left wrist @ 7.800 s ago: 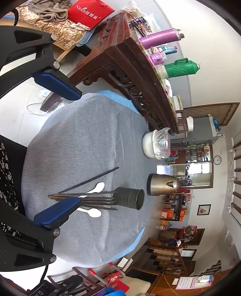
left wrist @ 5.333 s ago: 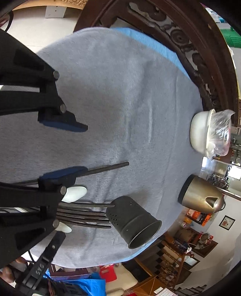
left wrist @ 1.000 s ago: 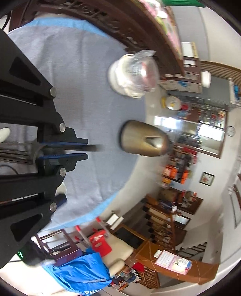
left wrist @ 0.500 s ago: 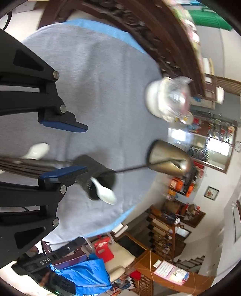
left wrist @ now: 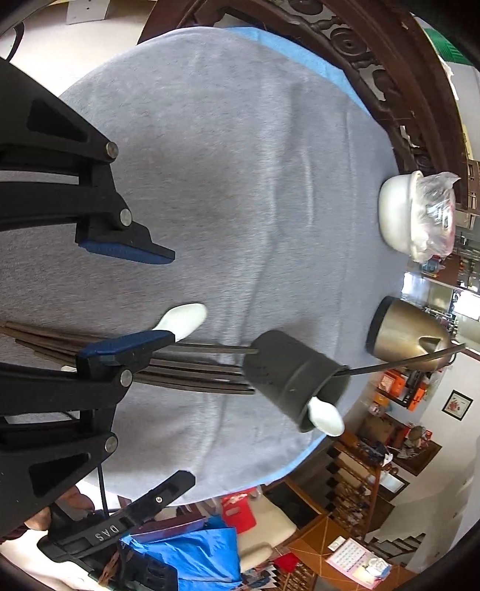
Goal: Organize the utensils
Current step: 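Move the open left tool to the second white spoon and close on it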
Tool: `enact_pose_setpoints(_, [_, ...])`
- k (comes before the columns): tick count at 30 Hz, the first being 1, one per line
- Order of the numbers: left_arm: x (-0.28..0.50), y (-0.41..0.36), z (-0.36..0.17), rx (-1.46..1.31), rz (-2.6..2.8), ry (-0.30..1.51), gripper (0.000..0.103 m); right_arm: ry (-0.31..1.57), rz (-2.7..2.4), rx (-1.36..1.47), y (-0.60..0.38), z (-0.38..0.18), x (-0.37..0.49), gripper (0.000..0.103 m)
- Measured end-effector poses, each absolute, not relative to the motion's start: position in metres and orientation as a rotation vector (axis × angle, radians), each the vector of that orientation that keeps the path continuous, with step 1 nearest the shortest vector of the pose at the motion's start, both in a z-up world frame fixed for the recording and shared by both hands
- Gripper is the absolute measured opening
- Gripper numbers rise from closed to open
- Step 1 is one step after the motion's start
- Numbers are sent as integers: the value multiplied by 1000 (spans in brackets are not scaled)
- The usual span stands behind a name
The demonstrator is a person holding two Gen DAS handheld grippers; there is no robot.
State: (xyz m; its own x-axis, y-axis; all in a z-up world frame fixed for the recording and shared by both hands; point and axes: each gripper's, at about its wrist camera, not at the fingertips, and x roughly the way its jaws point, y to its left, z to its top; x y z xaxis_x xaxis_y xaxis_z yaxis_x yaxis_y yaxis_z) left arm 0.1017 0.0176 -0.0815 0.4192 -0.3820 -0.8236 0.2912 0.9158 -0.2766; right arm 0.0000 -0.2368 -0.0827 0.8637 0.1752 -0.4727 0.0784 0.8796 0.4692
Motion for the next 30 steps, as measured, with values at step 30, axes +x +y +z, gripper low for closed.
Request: enact_pose_setpoints(30, [117, -26, -118, 179, -289, 1053, 38, 530, 60, 537, -242, -103, 15, 39])
